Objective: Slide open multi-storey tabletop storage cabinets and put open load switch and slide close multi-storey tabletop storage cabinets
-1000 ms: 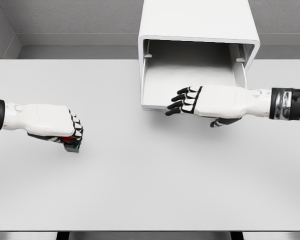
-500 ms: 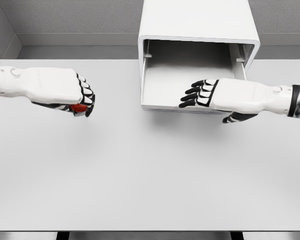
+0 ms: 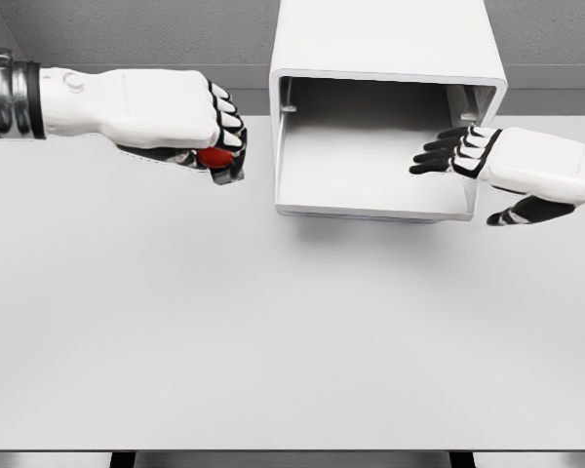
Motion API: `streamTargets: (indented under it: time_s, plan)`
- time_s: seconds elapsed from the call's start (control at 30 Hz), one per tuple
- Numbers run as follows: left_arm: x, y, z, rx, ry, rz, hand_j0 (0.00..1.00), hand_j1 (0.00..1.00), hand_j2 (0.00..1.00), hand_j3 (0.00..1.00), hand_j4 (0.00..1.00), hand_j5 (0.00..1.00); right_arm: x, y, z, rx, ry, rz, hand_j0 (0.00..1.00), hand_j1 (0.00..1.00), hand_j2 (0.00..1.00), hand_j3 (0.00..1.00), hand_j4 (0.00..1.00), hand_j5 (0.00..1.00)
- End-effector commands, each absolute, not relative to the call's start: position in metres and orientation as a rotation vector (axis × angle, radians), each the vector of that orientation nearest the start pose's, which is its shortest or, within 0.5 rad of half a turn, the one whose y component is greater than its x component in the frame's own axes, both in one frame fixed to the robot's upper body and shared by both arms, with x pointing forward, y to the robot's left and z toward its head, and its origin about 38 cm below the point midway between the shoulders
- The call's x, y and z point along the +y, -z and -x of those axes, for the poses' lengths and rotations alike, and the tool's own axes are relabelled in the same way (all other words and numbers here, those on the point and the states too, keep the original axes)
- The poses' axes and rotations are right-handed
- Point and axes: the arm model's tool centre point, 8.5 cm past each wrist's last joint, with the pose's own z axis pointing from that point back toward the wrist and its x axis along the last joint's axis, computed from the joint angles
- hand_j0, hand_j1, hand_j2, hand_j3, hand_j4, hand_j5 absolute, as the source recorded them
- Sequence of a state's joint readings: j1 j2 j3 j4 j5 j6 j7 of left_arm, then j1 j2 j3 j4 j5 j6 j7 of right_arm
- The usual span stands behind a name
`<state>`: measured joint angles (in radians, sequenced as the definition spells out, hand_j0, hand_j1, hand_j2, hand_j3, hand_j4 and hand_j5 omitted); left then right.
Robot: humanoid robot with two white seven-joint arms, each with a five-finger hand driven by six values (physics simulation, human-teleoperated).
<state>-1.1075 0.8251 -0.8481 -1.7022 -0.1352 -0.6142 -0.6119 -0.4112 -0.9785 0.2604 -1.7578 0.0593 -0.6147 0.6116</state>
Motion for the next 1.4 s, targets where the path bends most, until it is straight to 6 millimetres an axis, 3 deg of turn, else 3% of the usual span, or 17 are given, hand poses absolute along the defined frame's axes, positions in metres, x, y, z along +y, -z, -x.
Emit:
streamTargets:
  time_s: [0.0,0.17,0.33,0.4,0.47,0.57,0.7,0.77,0.97,1.03,1.2,1.37]
  plan:
    - [0.173,-0.387,-0.408,1.957,-2.522,0.361,0.45,0.45,0.45,0.45,0.45,0.45,-0.339,-0.333,-0.365,-1.785,-1.912,0.371,1.0,1.0,1.0,1.0,1.0,1.0]
    - [0.145,-0.405,-0.402,1.979,-2.417,0.304,0.45,0.45,0.45,0.45,0.45,0.45,-0.395,-0.345,-0.34,-1.774,-1.755,0.482,1.0,1.0,1.0,1.0,1.0,1.0]
    - [0.123,-0.411,-0.404,1.988,-2.367,0.278,0.45,0.45,0.45,0.45,0.45,0.45,-0.44,-0.348,-0.313,-1.716,-1.651,0.601,0.69,0.69,0.69,0.69,0.69,0.69]
    - [0.105,-0.396,-0.434,2.013,-2.418,0.307,0.46,0.46,0.46,0.46,0.46,0.46,-0.444,-0.327,-0.306,-1.656,-1.645,0.549,0.6,0.6,0.6,0.6,0.6,0.6]
    - [0.08,-0.374,-0.451,1.966,-2.472,0.348,0.46,0.46,0.46,0.46,0.46,0.46,-0.446,-0.292,-0.296,-1.564,-1.645,0.454,0.59,0.59,0.59,0.59,0.59,0.59]
    - [0.062,-0.36,-0.463,1.936,-2.516,0.367,0.47,0.47,0.47,0.47,0.47,0.47,-0.439,-0.254,-0.289,-1.499,-1.649,0.366,0.56,0.56,0.56,0.56,0.56,0.56]
    - [0.056,-0.357,-0.465,1.918,-2.526,0.372,0.53,0.53,0.53,0.53,0.53,0.53,-0.414,-0.23,-0.296,-1.482,-1.706,0.267,0.57,0.57,0.57,0.57,0.57,0.57]
    - [0.055,-0.348,-0.474,1.933,-2.565,0.359,0.54,0.54,0.54,0.54,0.54,0.54,-0.403,-0.225,-0.302,-1.479,-1.741,0.24,0.56,0.56,0.56,0.56,0.56,0.56]
    - [0.069,-0.336,-0.495,1.959,-2.652,0.374,0.85,0.85,0.85,0.85,0.85,0.85,-0.395,-0.214,-0.301,-1.459,-1.764,0.2,0.54,0.54,0.54,0.54,0.54,0.54]
    - [0.069,-0.336,-0.495,1.961,-2.652,0.376,0.92,0.92,0.92,0.92,0.92,0.92,-0.38,-0.209,-0.307,-1.469,-1.795,0.153,0.54,0.54,0.54,0.54,0.54,0.54]
    - [0.068,-0.336,-0.495,1.963,-2.65,0.372,0.96,0.96,0.96,0.96,0.96,0.96,-0.374,-0.204,-0.307,-1.459,-1.815,0.133,0.55,0.55,0.55,0.55,0.55,0.55]
    - [0.046,-0.337,-0.487,1.971,-2.612,0.319,0.98,0.98,0.98,0.98,0.98,0.98,-0.361,-0.204,-0.314,-1.475,-1.849,0.106,0.55,0.55,0.55,0.55,0.55,0.55]
